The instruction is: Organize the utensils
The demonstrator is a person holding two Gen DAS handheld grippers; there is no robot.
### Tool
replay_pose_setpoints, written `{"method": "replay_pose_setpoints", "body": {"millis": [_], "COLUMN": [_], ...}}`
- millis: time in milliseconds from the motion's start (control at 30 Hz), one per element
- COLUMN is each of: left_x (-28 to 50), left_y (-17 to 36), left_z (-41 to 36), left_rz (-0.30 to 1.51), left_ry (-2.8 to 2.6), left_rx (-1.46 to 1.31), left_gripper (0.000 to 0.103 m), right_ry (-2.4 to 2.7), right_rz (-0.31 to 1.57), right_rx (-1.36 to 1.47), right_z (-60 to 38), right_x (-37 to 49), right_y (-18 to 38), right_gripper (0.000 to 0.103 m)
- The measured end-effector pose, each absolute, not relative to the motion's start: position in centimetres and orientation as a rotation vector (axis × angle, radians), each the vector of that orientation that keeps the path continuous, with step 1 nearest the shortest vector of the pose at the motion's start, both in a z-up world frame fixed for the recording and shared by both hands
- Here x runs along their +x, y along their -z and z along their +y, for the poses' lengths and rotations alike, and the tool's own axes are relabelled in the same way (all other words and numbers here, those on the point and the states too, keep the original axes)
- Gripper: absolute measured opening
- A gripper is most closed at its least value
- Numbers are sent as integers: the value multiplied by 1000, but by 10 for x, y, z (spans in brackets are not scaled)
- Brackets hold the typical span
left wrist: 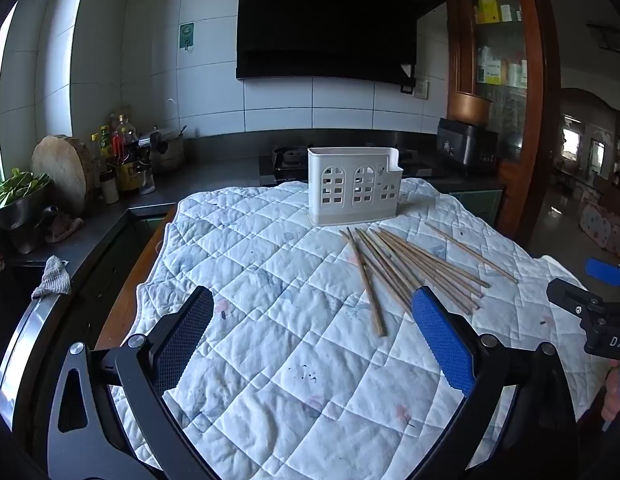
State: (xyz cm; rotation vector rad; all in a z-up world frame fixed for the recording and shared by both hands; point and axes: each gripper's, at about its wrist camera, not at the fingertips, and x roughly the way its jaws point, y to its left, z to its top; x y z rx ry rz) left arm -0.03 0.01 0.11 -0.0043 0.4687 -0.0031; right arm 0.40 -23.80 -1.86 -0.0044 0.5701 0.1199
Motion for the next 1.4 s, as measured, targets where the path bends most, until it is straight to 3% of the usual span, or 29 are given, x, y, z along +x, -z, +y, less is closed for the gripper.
{"method": "replay_pose_setpoints", "body": {"millis": [1400], "left_x": [2], "left_y": [-2], "left_z": [-4], "left_rz": [448], "left_ry": [1], "left_rx": [6], "left_gripper": [98], "right_ry": [-127], "right_rz": [555], "right_rx": [-4], "right_z": [-237], "right_x": [5], "right_y": [15], "right_gripper": [97]}}
